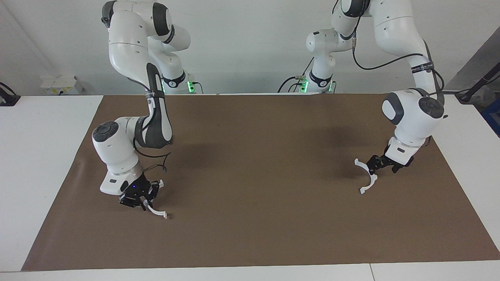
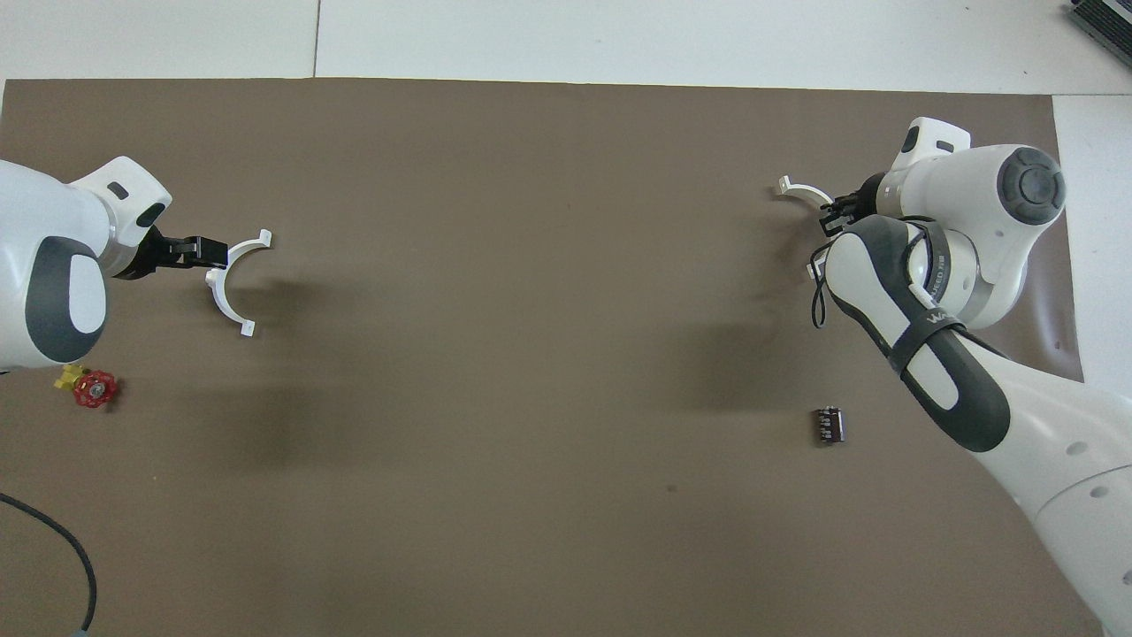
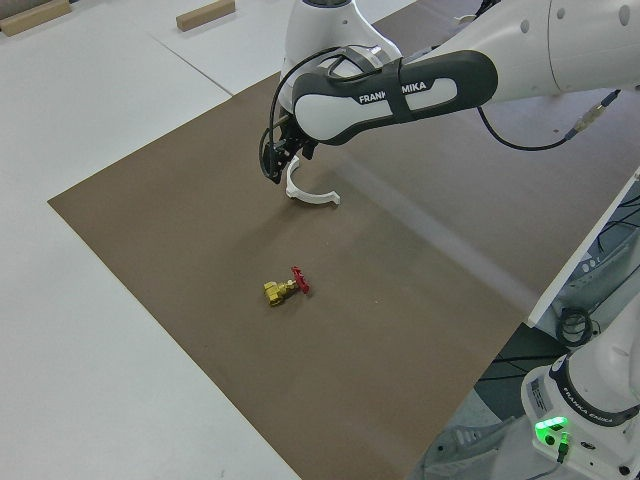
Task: Assemble drain pipe with both arms
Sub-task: 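Carry both white halves toward the table centre with both grippers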
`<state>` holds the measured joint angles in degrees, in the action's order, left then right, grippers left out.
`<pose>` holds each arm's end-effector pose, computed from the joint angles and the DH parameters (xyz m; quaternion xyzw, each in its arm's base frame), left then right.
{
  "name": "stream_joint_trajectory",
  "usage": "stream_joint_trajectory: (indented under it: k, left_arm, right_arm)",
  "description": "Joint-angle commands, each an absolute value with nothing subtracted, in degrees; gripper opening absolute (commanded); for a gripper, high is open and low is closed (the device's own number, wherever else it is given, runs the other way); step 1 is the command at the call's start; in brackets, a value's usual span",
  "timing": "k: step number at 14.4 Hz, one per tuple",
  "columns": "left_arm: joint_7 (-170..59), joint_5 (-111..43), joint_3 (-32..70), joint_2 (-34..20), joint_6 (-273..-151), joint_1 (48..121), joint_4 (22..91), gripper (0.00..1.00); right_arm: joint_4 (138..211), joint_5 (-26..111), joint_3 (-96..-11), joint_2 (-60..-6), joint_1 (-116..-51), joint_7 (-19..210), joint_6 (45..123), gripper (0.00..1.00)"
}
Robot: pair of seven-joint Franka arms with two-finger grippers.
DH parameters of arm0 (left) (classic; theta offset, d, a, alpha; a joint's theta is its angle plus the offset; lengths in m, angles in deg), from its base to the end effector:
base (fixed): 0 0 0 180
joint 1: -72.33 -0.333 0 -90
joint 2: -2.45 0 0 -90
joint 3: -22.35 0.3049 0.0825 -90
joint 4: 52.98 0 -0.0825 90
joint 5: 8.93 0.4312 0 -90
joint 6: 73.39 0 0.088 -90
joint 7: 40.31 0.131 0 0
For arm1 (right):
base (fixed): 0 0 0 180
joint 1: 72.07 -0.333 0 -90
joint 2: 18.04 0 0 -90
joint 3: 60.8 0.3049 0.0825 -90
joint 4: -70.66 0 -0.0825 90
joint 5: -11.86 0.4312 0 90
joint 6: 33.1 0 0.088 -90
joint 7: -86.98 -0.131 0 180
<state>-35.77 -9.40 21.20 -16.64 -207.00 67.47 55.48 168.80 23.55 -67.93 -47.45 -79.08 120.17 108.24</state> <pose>0.6698 0.0435 0.2758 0.9986 -0.0038 0.0532 0.0025 0.7308 0.0081 0.2571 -0.9657 -0.2245 -0.1302 0.0066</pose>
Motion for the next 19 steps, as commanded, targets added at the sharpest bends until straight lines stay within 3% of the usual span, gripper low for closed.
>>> stream_joint_trajectory:
  k: [1,4,11,15,19]
  left_arm:
    - [-32.33,-11.48,20.85,-17.41,-208.13,66.45,55.13,1.00]
    - [-30.56,-11.66,20.85,-19.60,-209.18,66.45,55.04,0.98]
    - [-30.47,-11.75,20.85,-19.78,-209.27,66.71,56.36,0.87]
    - [-30.47,-11.75,20.85,-19.61,-208.92,66.80,56.71,0.74]
    - [-30.47,-11.75,20.85,-19.61,-208.66,66.97,56.71,0.60]
  right_arm:
    - [169.36,23.90,-67.92,-41.44,-82.07,111.80,99.56,0.00]
    - [170.33,21.88,-67.75,-38.26,-86.30,101.25,95.67,0.00]
    - [174.98,17.23,-67.83,-36.85,-99.12,85.00,97.50,0.00]
    - [180.17,11.16,-67.83,-37.19,-105.89,77.52,105.23,0.00]
    - [180.44,6.93,-67.74,-39.65,-109.15,68.10,108.49,0.00]
